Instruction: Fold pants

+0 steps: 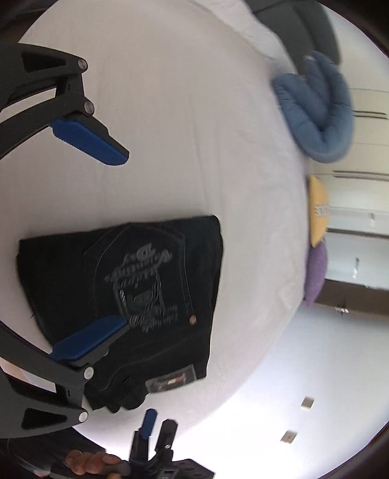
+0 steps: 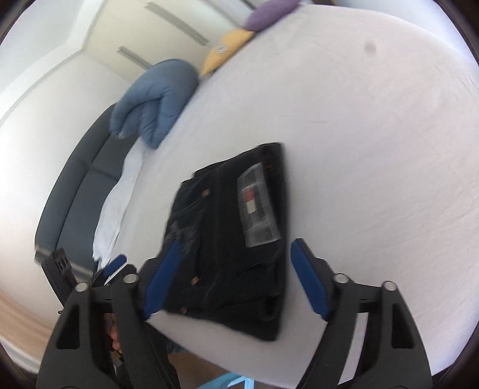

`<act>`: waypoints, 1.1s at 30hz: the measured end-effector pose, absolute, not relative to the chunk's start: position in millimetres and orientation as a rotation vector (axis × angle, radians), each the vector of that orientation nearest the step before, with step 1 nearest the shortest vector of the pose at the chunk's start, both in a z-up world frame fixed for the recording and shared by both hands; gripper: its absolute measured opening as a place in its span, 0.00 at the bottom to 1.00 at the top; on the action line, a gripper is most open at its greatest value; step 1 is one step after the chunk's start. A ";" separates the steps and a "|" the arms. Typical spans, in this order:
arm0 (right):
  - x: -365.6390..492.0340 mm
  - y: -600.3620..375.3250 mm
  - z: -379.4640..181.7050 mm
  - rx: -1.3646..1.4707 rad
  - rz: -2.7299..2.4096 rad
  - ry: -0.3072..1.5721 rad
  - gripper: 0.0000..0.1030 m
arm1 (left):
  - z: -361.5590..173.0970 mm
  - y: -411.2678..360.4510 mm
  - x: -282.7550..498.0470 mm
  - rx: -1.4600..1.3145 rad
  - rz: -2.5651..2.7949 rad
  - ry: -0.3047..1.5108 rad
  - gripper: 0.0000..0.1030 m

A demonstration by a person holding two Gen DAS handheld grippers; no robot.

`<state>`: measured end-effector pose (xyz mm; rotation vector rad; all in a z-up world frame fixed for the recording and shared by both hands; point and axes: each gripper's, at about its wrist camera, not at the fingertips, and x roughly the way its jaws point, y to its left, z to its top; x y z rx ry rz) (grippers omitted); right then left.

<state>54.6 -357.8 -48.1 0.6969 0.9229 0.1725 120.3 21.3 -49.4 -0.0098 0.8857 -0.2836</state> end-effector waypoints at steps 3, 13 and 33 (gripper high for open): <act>72.7 -374.0 -62.2 0.780 0.188 0.966 0.75 | -65.1 27.9 148.8 -0.039 -0.322 0.980 0.93; 133.7 -372.7 -106.4 0.847 0.219 1.114 0.48 | -111.3 18.3 206.8 -0.139 -0.432 1.223 0.91; 146.2 -325.8 -29.3 0.454 0.223 1.024 0.14 | -43.0 -23.2 214.5 -0.128 -0.484 1.116 0.20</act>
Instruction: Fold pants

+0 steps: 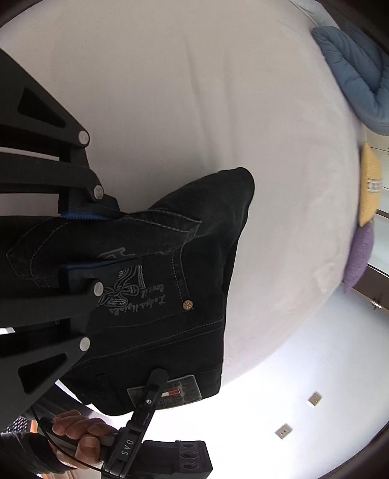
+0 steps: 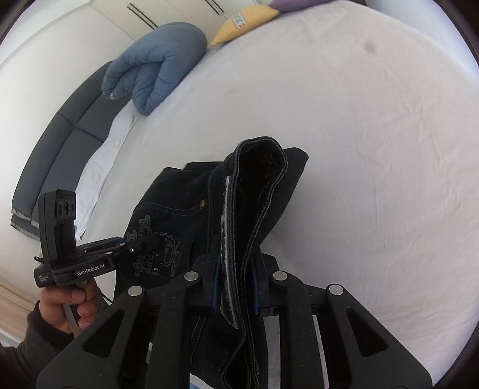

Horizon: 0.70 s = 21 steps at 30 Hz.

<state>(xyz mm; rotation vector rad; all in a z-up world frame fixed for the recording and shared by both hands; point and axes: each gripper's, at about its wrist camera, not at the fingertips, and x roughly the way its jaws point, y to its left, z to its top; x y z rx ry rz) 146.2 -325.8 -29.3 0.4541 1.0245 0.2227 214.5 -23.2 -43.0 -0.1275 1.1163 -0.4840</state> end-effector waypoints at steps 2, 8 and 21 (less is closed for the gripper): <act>149.7 -336.2 -11.5 0.456 0.227 0.991 0.14 | -27.6 -28.4 224.9 -0.124 -0.488 1.074 0.20; 192.1 -374.9 16.0 0.454 0.228 0.950 0.14 | -15.7 -55.5 266.8 -0.091 -0.478 1.025 0.21; 264.2 -460.3 -74.3 0.583 0.133 1.027 0.17 | -80.8 -93.9 330.6 -0.041 -0.422 1.084 0.44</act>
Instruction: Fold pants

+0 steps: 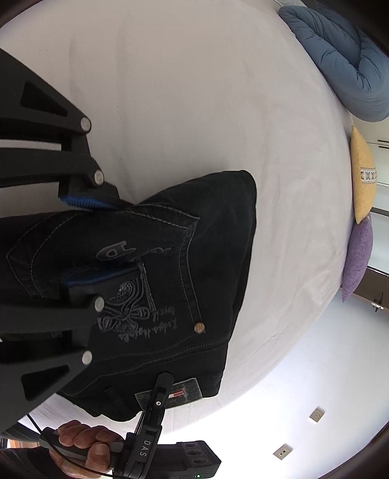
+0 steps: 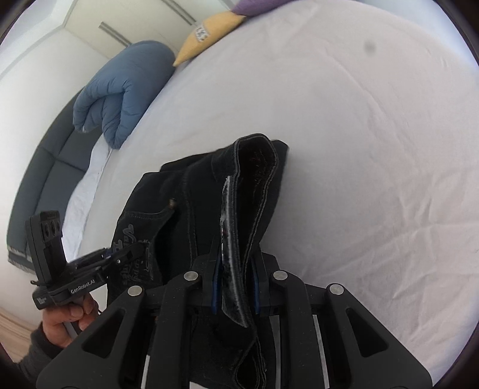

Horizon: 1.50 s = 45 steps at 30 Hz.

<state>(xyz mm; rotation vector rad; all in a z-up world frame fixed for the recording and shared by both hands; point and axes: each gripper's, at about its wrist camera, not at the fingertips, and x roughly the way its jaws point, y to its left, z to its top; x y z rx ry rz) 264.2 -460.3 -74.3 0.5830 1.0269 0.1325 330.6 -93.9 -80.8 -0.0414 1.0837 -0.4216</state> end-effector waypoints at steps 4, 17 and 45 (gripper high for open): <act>256.3 -476.5 -95.0 0.625 0.134 1.003 0.24 | -83.9 -89.2 326.8 -0.032 -0.373 1.061 0.65; 127.7 -422.4 13.9 0.350 -0.111 0.739 0.71 | 11.9 -66.3 185.9 0.097 -0.221 0.687 1.00; -120.1 -278.1 216.9 0.135 -0.162 0.547 1.00 | 117.2 -66.7 4.6 0.101 -0.095 0.576 1.00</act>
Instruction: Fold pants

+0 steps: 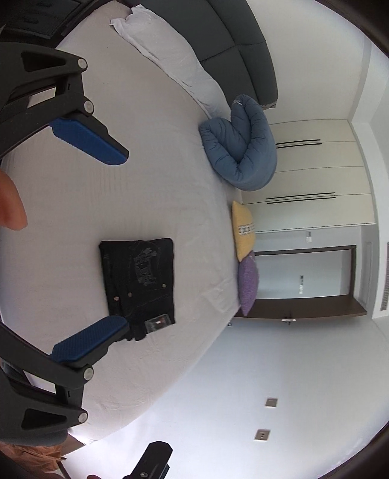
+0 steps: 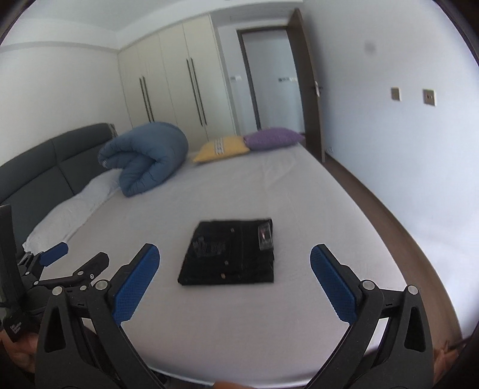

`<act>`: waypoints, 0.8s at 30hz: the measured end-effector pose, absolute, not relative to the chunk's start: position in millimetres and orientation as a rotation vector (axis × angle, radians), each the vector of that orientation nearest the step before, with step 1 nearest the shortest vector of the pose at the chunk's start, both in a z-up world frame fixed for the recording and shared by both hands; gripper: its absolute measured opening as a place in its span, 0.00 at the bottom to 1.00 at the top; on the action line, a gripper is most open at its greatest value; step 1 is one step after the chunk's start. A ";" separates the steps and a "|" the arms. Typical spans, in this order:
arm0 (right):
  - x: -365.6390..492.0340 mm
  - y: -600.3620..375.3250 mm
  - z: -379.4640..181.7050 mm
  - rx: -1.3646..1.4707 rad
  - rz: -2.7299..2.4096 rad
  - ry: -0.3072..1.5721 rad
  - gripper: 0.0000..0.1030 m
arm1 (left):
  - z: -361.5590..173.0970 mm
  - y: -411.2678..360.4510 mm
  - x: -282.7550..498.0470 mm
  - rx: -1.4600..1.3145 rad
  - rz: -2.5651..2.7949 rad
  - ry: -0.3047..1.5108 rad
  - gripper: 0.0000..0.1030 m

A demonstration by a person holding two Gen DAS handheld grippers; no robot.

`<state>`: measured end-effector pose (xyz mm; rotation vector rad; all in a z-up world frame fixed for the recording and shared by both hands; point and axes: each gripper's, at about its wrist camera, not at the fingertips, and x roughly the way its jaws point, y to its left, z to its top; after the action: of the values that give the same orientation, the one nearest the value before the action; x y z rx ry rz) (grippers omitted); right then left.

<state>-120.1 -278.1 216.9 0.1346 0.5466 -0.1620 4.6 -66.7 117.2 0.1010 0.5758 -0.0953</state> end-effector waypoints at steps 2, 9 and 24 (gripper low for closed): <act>-117.4 -276.1 203.8 0.107 -0.224 0.623 1.00 | 95.6 -70.1 12.2 0.106 -0.093 0.638 1.00; -120.9 -278.0 182.2 0.138 -0.301 0.657 1.00 | 60.0 -62.2 20.5 0.054 -0.107 0.805 1.00; -99.9 -275.8 183.5 0.102 -0.258 0.650 1.00 | 65.2 -50.6 22.3 0.026 -0.079 0.821 1.00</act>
<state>-99.9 -275.8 183.5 0.1023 0.6495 -0.2576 22.3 -50.6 65.2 0.0263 0.8210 -0.0792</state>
